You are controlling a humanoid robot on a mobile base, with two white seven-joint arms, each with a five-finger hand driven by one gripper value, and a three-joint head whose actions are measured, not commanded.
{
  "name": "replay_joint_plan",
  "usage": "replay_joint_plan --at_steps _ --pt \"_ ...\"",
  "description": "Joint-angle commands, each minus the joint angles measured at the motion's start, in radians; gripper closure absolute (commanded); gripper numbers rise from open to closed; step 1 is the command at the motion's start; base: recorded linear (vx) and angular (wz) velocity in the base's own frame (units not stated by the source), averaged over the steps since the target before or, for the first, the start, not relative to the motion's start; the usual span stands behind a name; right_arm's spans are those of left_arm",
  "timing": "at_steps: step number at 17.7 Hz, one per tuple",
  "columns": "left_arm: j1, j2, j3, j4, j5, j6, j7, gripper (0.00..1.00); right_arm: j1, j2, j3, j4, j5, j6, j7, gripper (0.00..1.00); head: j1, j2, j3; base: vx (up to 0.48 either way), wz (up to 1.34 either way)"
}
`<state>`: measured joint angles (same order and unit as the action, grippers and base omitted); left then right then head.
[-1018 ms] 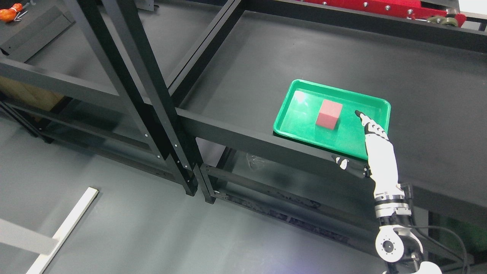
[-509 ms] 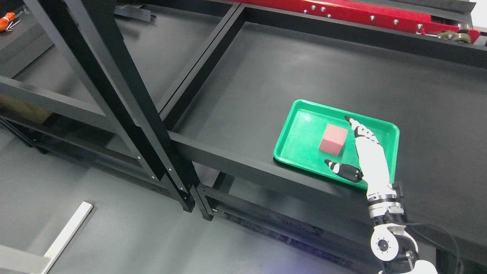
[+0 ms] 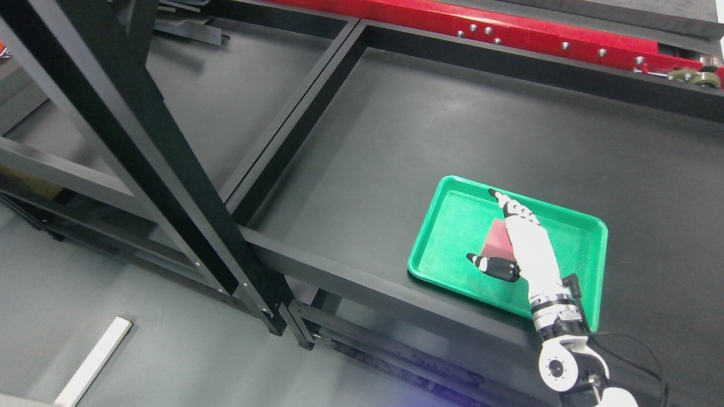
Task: Pick pink block from left shelf to tray
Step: 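Reach the right hand into the green tray around the pink cube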
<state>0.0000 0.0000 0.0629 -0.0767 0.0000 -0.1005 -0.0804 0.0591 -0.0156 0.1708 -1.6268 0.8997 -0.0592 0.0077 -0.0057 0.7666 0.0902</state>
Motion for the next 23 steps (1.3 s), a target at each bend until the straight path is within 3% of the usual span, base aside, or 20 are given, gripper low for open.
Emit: replay_joint_plan --at_steps 1,14,23 --pt "0.009 0.017 0.000 0.000 -0.002 -0.001 0.001 0.00 0.022 -0.046 0.042 0.019 0.008 0.001 0.002 0.00 0.0000 0.000 0.000 0.129 0.00" --pt "0.009 0.017 0.000 0.000 -0.002 -0.001 0.001 0.00 0.035 -0.135 0.044 0.100 0.010 0.027 0.002 0.00 0.0000 0.000 0.000 0.085 -0.02" --pt "0.009 0.017 0.000 0.000 -0.002 -0.001 0.001 0.00 0.039 -0.153 0.038 0.122 0.010 0.039 -0.005 0.01 0.0000 0.000 0.000 0.010 0.00"
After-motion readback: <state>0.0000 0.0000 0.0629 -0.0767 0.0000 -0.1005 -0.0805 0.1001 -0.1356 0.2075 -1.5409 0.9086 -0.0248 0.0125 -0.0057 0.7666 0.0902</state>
